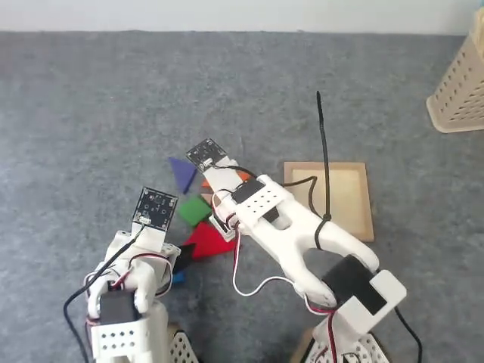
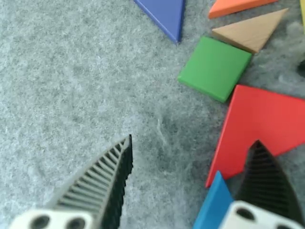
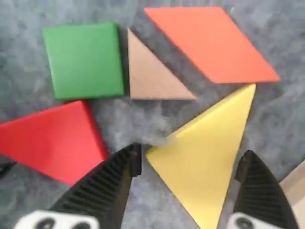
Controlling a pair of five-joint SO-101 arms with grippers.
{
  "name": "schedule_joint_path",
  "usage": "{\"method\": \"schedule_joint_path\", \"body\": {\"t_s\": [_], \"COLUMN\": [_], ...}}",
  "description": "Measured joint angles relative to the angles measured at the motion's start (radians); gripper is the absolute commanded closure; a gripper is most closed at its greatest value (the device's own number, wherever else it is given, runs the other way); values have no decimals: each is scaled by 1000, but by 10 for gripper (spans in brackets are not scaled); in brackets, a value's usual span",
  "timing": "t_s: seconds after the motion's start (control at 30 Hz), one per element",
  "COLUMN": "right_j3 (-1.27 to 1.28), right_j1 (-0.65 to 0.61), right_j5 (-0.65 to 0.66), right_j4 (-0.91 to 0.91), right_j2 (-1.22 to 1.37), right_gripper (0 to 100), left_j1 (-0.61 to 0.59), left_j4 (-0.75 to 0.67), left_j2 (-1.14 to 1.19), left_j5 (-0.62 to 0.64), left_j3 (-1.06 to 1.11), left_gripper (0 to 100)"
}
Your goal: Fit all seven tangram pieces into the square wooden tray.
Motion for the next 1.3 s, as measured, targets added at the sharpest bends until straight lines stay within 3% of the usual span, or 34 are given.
{"method": "schedule_joint_path", "body": {"t_s": [0.37, 0.57, 0.93, 1.3], "right_j3": [-3, -3, -6, -3], "right_j1": [0, 6, 21, 61], "right_j5": [-8, -11, -11, -11], "right_j4": [-9, -9, -9, 146], "right_j2": [57, 57, 55, -207], "right_gripper": [690, 801, 807, 807], "left_j1": [0, 0, 0, 0], "left_j4": [0, 0, 0, 0], "left_j2": [0, 0, 0, 0], "left_j5": [0, 0, 0, 0], "left_j3": [0, 0, 0, 0], "left_gripper": [647, 647, 647, 647]}}
